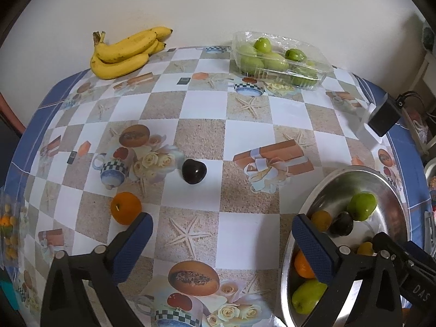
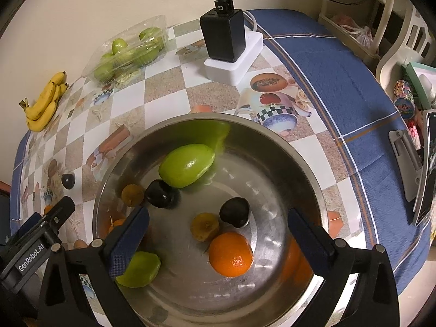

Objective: Organize fruits
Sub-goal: 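Withdraw both open tools from the basin toward the loose plum and tangerine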

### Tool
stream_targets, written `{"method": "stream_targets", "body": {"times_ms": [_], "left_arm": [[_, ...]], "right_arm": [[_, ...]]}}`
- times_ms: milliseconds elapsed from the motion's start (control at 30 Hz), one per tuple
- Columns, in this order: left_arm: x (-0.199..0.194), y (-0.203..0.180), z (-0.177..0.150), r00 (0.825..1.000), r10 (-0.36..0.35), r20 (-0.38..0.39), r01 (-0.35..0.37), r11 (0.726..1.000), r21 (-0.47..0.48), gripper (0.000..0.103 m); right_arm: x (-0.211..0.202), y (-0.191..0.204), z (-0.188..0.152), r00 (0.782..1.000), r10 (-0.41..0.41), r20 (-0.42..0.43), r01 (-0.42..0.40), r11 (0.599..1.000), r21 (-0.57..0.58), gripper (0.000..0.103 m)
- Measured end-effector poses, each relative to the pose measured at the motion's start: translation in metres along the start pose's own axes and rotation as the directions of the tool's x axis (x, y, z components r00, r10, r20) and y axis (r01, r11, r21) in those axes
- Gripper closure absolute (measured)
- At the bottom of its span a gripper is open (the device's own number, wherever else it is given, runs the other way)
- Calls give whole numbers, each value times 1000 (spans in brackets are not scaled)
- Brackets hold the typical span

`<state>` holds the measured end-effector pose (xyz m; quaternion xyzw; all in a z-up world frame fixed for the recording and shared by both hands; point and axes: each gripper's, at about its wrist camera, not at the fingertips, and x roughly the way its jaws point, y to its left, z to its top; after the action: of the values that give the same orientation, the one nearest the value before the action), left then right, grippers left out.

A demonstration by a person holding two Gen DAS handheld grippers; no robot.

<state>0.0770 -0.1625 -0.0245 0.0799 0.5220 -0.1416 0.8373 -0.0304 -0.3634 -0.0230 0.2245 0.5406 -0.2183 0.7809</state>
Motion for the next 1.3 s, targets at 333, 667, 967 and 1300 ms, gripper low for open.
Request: {"method": "stream_targets", "body": {"times_ms": [333, 667, 967, 1300], "left_arm": [[-10, 4, 0, 1000, -13, 16, 13, 999, 34, 0], [-14, 21, -1, 1000, 5, 10, -5, 998, 67, 0], [-12, 65, 2, 999, -9, -31, 10, 1000, 16, 0], [-14, 125, 6, 999, 13, -36, -16, 996, -84, 0]], "right_arm": [[-3, 2, -4, 1000, 6, 7, -6, 1000, 9, 1], [-8, 25, -9, 999, 43, 12, -43, 998, -41, 1], [-5, 65, -17, 997, 71, -37, -75, 990, -117, 1], [-2, 120, -23, 993, 102, -60, -112, 972, -206, 1]]}}
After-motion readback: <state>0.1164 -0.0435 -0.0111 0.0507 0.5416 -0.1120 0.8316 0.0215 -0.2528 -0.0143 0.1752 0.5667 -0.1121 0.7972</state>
